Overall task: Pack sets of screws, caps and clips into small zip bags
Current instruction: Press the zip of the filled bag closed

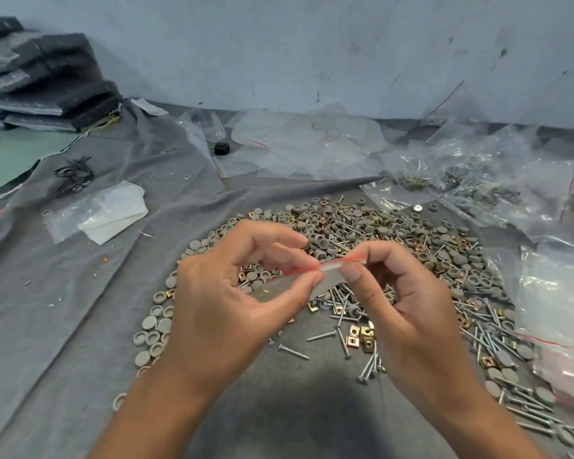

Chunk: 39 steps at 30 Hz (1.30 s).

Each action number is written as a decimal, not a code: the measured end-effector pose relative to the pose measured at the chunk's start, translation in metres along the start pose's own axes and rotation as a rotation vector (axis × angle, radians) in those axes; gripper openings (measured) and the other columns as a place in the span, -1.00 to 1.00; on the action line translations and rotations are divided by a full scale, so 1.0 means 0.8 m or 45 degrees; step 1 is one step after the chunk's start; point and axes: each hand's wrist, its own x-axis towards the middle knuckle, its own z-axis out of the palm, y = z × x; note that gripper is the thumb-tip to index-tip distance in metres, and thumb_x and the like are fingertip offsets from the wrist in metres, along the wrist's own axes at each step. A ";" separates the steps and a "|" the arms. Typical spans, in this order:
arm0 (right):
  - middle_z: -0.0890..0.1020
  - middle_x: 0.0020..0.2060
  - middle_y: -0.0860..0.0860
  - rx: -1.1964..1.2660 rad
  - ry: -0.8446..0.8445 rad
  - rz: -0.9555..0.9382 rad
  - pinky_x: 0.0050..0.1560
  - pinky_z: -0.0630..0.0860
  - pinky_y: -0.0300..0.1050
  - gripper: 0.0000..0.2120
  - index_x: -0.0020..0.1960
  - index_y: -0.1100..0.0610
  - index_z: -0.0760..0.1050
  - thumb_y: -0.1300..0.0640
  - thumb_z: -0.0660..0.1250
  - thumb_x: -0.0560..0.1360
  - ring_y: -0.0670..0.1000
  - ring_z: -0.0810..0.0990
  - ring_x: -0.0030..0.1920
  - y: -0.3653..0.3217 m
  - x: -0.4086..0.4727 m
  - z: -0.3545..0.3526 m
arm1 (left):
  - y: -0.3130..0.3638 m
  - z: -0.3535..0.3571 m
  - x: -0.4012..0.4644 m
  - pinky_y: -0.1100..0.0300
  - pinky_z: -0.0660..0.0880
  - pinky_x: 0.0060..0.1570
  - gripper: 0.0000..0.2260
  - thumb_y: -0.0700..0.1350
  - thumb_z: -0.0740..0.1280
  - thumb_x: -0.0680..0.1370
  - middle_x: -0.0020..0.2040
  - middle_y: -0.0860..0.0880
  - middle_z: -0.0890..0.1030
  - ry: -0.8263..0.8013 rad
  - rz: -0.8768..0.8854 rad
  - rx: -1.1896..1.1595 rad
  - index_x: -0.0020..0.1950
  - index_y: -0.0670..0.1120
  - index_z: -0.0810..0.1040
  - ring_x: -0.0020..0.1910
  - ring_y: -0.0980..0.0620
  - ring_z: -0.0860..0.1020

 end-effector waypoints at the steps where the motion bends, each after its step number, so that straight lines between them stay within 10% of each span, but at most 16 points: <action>1: 0.57 -0.23 -0.15 -0.013 -0.004 -0.005 -0.21 0.39 -0.25 -0.89 0.00 -0.13 0.56 -0.12 0.29 0.59 -0.03 0.51 -0.23 -0.001 -0.001 0.002 | 0.000 0.000 0.000 0.25 0.57 -0.05 -0.68 -0.12 0.58 0.42 -0.10 0.19 0.72 0.011 -0.004 0.012 0.09 0.08 0.57 -0.10 0.10 0.71; 17: 0.55 -0.21 -0.12 -0.113 0.048 -0.023 -0.21 0.37 -0.12 -0.85 0.00 -0.09 0.55 -0.12 0.26 0.59 0.01 0.49 -0.22 0.001 0.003 -0.005 | -0.001 0.002 -0.003 -0.08 0.61 -0.09 -0.69 -0.17 0.56 0.44 -0.07 0.14 0.73 0.008 -0.035 -0.051 0.02 -0.02 0.47 -0.07 0.02 0.71; 35: 0.50 -0.31 -0.04 0.033 0.140 -0.013 -0.36 0.34 -0.26 -0.85 0.02 -0.10 0.56 -0.13 0.29 0.58 -0.07 0.40 -0.33 0.008 0.008 -0.012 | -0.009 -0.001 0.000 0.23 0.54 -0.01 -0.59 -0.03 0.55 0.44 -0.14 0.02 0.74 0.115 -0.179 -0.257 -0.13 0.15 0.28 -0.08 -0.01 0.71; 39: 0.52 -0.29 -0.04 0.057 0.139 -0.010 -0.35 0.35 -0.33 -0.89 0.01 -0.08 0.56 -0.07 0.29 0.60 -0.11 0.42 -0.32 0.012 0.005 -0.014 | -0.005 -0.002 -0.002 0.36 0.52 -0.31 -0.67 -0.10 0.56 0.46 -0.11 -0.02 0.75 0.089 -0.250 -0.385 -0.11 0.16 0.41 -0.24 0.11 0.70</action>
